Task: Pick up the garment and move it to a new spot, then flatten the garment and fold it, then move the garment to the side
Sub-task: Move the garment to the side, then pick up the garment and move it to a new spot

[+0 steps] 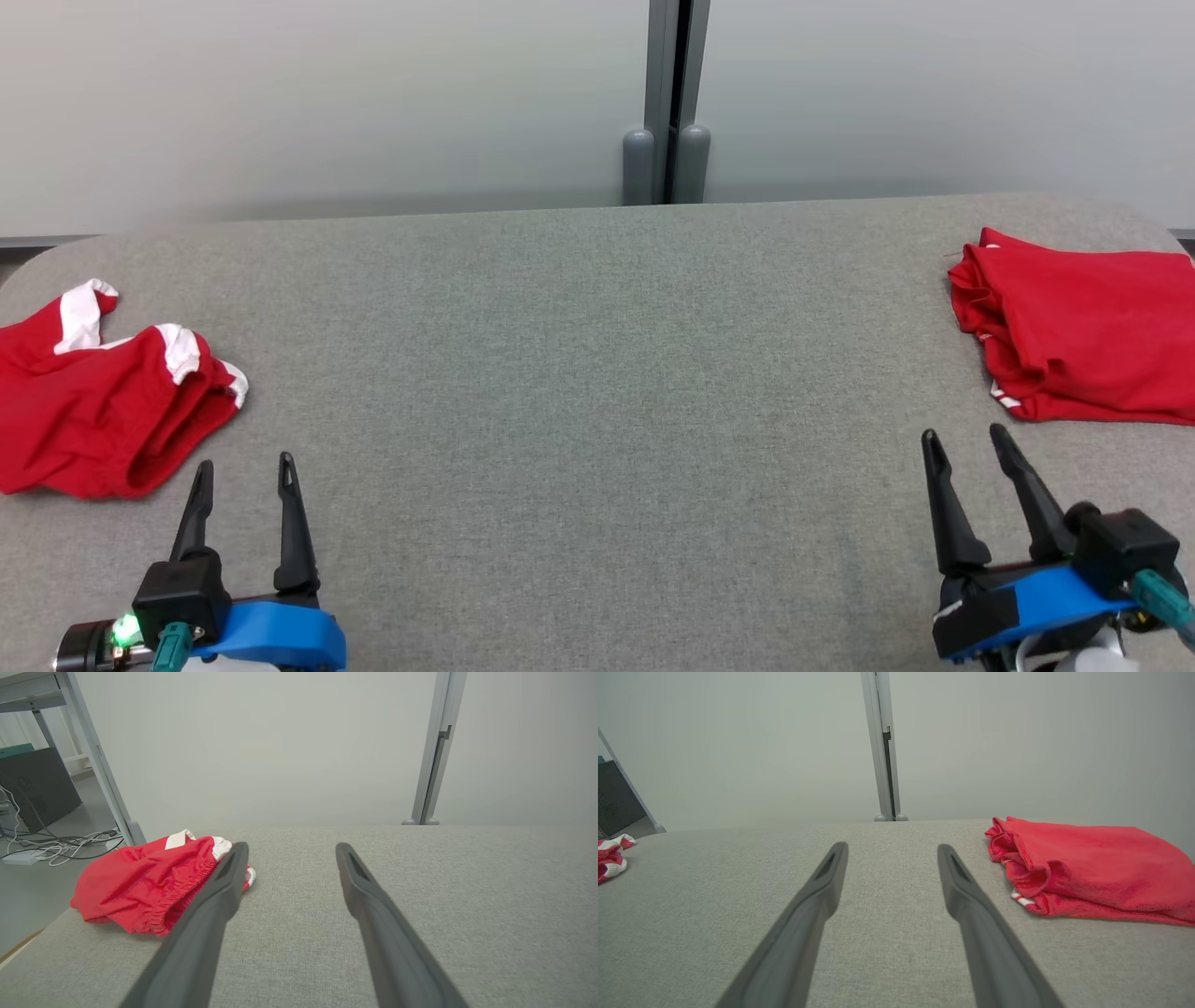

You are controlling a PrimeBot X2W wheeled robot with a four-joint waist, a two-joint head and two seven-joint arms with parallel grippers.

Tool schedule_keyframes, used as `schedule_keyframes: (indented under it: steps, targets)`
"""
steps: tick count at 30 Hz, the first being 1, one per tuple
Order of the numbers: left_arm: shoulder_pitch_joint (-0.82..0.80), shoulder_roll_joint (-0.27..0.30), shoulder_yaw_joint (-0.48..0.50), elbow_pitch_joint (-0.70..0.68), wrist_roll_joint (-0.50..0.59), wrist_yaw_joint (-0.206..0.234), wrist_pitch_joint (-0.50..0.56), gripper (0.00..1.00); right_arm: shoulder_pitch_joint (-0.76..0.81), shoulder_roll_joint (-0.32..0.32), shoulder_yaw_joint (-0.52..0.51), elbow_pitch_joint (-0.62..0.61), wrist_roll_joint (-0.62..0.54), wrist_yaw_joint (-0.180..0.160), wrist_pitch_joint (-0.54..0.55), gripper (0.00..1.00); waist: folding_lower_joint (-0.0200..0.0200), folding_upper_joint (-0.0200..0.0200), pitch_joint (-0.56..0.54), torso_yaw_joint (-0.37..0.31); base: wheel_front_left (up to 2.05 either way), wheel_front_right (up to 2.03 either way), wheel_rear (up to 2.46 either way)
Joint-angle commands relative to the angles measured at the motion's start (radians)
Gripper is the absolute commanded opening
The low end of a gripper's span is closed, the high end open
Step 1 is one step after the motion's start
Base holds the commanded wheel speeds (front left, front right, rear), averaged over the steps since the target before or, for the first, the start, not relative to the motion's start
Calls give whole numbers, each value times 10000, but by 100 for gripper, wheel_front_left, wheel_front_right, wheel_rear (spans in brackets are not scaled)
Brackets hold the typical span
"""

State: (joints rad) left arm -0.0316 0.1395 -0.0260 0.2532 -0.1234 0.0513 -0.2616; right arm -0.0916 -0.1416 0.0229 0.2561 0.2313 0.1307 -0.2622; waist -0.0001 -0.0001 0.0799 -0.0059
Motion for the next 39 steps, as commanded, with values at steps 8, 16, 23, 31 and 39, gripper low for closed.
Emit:
schedule_keyframes:
  steps: [8,16,23,31,39]
  targets:
    - [188,54,70,-21,-73,-35,-43,100,606,437,-378,-289,-288,2,-35,100,1,1,-135,44,0,0,0]
    - [220,107,132,-47,-63,-63,-45,100,657,546,-433,-273,-418,2,-35,100,1,1,-149,11,0,0,0]
    - [123,134,183,-65,-65,-50,-45,100,612,557,-412,-262,-409,2,-35,100,1,1,-93,-31,0,0,0]
    - [99,107,177,-91,-26,-12,-46,100,650,506,-434,-214,-359,2,-35,100,1,1,-105,-39,0,0,0]
    - [146,121,205,-86,-33,-13,-46,100,662,506,-397,-173,-334,2,-22,100,1,1,-172,-42,0,0,0]
